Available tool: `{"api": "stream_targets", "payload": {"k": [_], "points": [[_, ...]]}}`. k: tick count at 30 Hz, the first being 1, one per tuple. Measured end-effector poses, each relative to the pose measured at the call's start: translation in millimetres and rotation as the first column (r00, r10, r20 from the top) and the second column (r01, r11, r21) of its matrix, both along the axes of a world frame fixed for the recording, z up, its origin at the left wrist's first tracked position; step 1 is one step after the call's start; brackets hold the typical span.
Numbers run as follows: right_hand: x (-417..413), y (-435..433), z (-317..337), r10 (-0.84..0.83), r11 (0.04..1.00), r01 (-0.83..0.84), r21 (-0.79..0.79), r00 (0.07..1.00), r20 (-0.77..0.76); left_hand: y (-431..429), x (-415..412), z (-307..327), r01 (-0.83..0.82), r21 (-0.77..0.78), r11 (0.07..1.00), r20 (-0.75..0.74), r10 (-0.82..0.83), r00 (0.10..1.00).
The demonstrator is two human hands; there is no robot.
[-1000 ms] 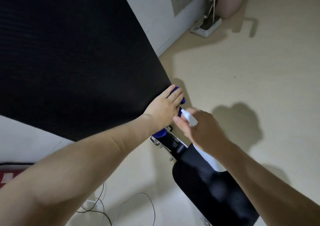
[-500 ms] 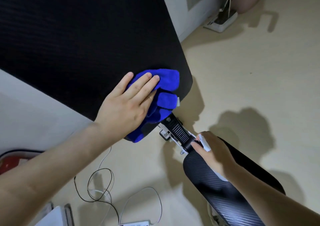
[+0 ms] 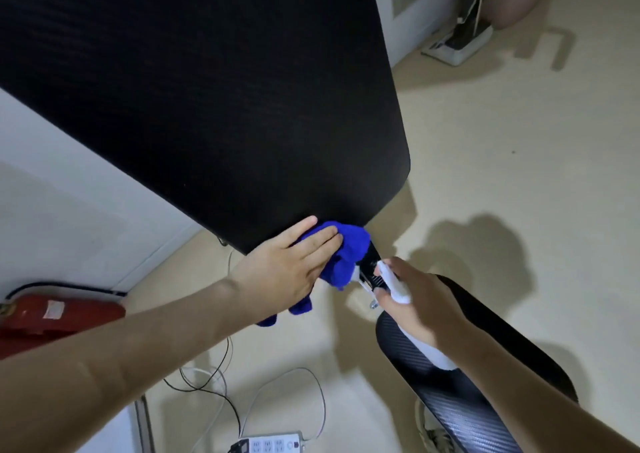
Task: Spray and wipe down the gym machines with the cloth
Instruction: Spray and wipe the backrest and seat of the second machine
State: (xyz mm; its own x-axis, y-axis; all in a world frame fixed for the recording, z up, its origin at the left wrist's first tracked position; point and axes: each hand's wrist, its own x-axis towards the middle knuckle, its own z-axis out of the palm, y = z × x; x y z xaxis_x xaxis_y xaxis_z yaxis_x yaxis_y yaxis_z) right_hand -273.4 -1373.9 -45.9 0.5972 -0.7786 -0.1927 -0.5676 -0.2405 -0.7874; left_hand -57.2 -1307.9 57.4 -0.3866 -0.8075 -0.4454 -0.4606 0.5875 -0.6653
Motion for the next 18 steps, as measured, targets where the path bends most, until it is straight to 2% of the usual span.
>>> {"api": "stream_targets", "payload": {"k": [3, 7, 9, 13, 15, 18], "points": [[24, 9, 27, 0.003, 1.0, -0.003, 0.016, 1.0, 0.006, 12, 17, 27, 0.078, 0.007, 0.997, -0.191, -0.076, 0.979], [46, 20, 46, -0.013, 0.997, 0.013, 0.075, 1.0, 0.002, 25, 38, 62, 0.079, -0.106, 0.991, -0.399, -0.115, 0.91], [52, 28, 55, 0.025, 0.996, -0.021, 0.092, 0.999, -0.045, 38, 49, 77, 0.062, -0.146, 0.987, -0.444, -0.121, 0.888], [58, 46, 71, 0.076, 0.997, -0.077, -0.005, 0.993, -0.096, 67, 63, 115, -0.05, -0.217, 0.975, -0.584, -0.089, 0.807], [61, 53, 81, 0.068, 0.996, -0.073, -0.048, 0.993, -0.094, 74, 68, 136, -0.129, -0.311, 0.942, -0.623, -0.1, 0.776], [67, 60, 96, 0.056, 0.997, -0.06, -0.058, 0.996, -0.065, 64, 68, 171, -0.184, -0.482, 0.857, -0.65, -0.208, 0.731]]}}
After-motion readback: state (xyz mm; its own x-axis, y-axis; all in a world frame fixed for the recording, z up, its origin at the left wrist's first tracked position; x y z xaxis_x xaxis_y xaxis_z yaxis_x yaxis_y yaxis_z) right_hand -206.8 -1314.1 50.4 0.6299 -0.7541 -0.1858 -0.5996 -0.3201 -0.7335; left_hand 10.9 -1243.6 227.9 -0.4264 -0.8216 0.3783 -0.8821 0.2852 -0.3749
